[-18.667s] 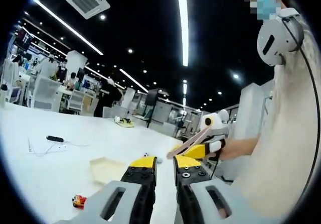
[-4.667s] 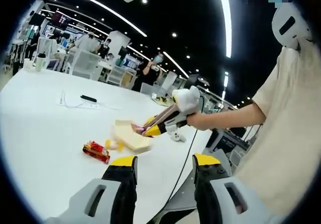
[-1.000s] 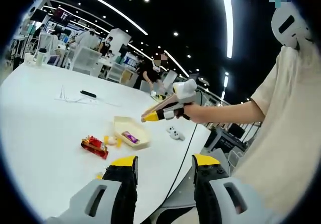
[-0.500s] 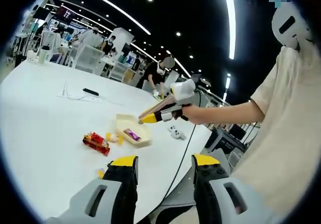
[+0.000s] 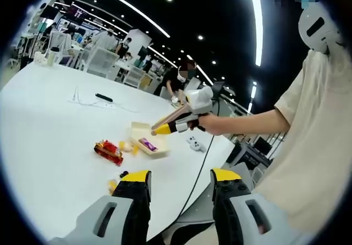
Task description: Place the target food into the container with the food tongs after gripping and lifting it, then release it inside without dropping or visibly crushing the food.
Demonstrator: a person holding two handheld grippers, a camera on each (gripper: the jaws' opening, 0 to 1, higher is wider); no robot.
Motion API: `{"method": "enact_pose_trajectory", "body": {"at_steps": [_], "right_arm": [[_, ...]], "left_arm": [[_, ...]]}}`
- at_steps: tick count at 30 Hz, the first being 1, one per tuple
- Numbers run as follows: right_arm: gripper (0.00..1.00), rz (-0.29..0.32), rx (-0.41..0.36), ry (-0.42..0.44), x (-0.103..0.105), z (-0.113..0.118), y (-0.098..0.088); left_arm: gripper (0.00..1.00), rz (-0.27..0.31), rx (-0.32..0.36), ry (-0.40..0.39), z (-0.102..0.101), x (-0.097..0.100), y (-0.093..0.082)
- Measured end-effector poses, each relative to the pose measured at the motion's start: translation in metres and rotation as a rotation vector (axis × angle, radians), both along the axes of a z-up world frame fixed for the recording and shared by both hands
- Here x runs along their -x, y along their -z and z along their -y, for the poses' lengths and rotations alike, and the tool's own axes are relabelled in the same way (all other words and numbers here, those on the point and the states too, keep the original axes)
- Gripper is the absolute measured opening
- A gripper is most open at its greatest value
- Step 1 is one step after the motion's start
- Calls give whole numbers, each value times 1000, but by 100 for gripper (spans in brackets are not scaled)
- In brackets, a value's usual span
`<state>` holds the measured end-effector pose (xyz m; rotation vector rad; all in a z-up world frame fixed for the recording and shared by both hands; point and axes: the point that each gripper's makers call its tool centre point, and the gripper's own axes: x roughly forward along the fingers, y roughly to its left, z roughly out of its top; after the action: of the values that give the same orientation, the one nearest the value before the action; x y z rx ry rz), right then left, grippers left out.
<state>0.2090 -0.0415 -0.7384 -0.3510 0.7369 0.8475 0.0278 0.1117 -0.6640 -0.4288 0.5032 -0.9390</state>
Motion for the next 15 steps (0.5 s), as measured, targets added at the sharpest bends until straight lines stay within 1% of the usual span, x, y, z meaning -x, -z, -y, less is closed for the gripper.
{"method": "enact_pose_trajectory", "body": {"at_steps": [9,15], "right_arm": [[24,-2,5,-14,-3,-6,4],[24,-12,10,-23,-7,-10,12]], "left_arm": [[43,-8,1,-12,-1,0,2],[43,-18,-2,-13,-2,0,5]]}}
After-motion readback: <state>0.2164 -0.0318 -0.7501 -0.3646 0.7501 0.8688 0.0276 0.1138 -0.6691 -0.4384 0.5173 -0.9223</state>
